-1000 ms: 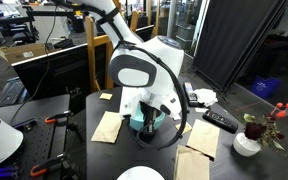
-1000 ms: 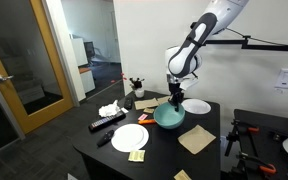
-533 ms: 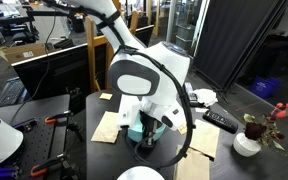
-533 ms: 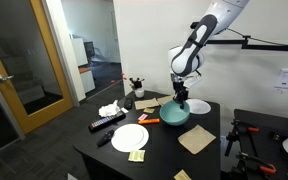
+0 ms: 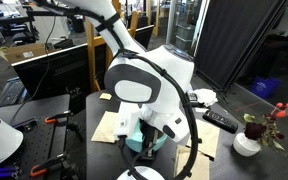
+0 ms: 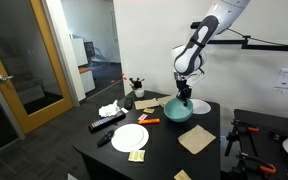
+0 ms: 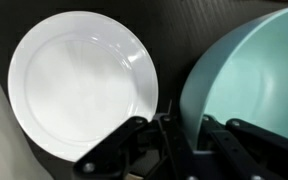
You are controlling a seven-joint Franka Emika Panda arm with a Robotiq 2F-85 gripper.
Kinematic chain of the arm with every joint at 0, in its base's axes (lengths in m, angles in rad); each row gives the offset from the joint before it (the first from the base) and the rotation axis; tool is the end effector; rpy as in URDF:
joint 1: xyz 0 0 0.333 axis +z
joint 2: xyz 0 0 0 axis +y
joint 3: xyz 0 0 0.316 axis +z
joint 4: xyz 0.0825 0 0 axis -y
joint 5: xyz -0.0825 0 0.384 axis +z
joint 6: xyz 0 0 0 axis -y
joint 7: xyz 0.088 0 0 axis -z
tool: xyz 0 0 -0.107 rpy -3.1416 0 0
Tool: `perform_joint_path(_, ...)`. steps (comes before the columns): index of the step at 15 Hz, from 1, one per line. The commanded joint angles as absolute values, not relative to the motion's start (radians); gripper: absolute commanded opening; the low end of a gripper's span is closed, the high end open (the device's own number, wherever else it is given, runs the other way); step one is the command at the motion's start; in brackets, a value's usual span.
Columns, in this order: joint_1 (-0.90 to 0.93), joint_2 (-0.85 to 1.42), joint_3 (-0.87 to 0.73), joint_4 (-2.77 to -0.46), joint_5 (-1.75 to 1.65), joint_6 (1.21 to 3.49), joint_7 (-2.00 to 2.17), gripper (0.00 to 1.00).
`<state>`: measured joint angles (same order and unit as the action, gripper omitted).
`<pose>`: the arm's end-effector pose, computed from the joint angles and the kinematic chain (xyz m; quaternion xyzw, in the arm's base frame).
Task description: Slide the bowl to the right
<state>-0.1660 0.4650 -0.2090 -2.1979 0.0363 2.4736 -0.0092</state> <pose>0.4948 -0.1999 0.1594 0.9771 -0.1895 -0.0944 0.0198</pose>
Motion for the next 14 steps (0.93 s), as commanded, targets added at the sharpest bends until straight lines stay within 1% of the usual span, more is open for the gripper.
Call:
perform_joint_path(1, -0.159, 0.469, -0.23, -2.203, -0.025, 2.457, 0.039, 0.36)
perform_joint_path(2, -0.157, 0.471, -0.235, -2.204, -0.04, 2.457, 0.051, 0.4)
perform_joint_path(3, -0.157, 0.474, -0.236, -2.204, -0.049, 2.456, 0.052, 0.49)
perform_joint_path(8, -0.157, 0.459, -0.242, -2.208, -0.083, 2.448, 0.054, 0.86)
perform_joint_path(9, -0.158, 0.448, -0.243, -2.212, -0.09, 2.449, 0.05, 0.95)
perform_joint_path(10, -0.16, 0.438, -0.242, -2.217, -0.093, 2.451, 0.045, 0.99)
perform_joint_path(14, -0.165, 0.372, -0.239, -2.233, -0.113, 2.442, 0.018, 1.0)
